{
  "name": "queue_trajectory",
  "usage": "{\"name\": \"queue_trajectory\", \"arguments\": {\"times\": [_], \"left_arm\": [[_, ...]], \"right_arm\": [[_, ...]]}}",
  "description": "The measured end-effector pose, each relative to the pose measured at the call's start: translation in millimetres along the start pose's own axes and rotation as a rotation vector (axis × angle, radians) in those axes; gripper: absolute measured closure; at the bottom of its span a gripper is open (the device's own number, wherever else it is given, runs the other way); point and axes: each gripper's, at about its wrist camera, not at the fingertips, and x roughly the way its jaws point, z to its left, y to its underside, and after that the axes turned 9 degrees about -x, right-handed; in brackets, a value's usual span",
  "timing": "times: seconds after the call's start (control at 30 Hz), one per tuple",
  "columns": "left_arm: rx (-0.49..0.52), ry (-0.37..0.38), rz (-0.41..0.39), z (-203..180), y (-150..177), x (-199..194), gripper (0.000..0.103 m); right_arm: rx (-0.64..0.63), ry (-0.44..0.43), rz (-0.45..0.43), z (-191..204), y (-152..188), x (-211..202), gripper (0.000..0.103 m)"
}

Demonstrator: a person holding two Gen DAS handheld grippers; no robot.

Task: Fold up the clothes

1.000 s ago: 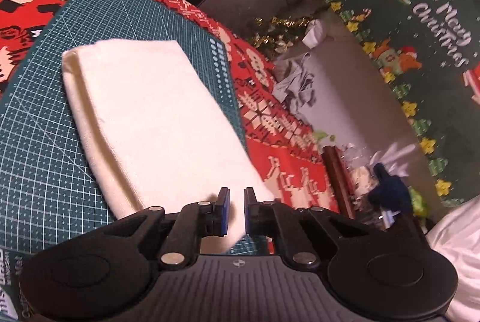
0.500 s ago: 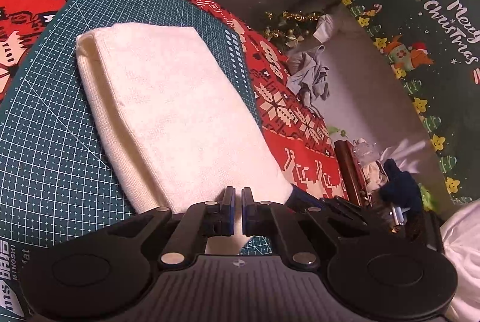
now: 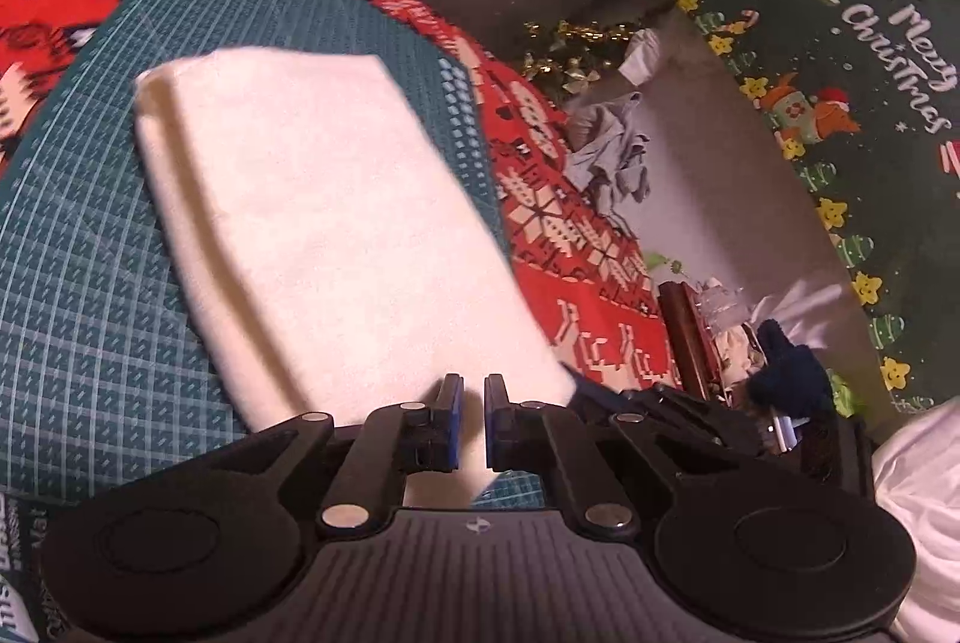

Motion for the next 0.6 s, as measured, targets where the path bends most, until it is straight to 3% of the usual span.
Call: {"name": "queue_trajectory", "arguments": {"times": [0.2, 0.33, 0.6], "left_arm": [[0.098, 0.025, 0.037, -32, -6, 30, 0.098], [0.1, 0.032, 0.078, -39, -8, 51, 0.098], [0.045, 0.037, 0.091, -28, -3, 50, 0.098]], "right_arm": [[0.014, -0.02, -0.001, -4, -7, -5, 0.097], [0.044, -0.073, 0.017, -5, -1, -11, 0.097], [-0.034, -0.065, 0.011, 4, -4, 2, 0.091]]}}
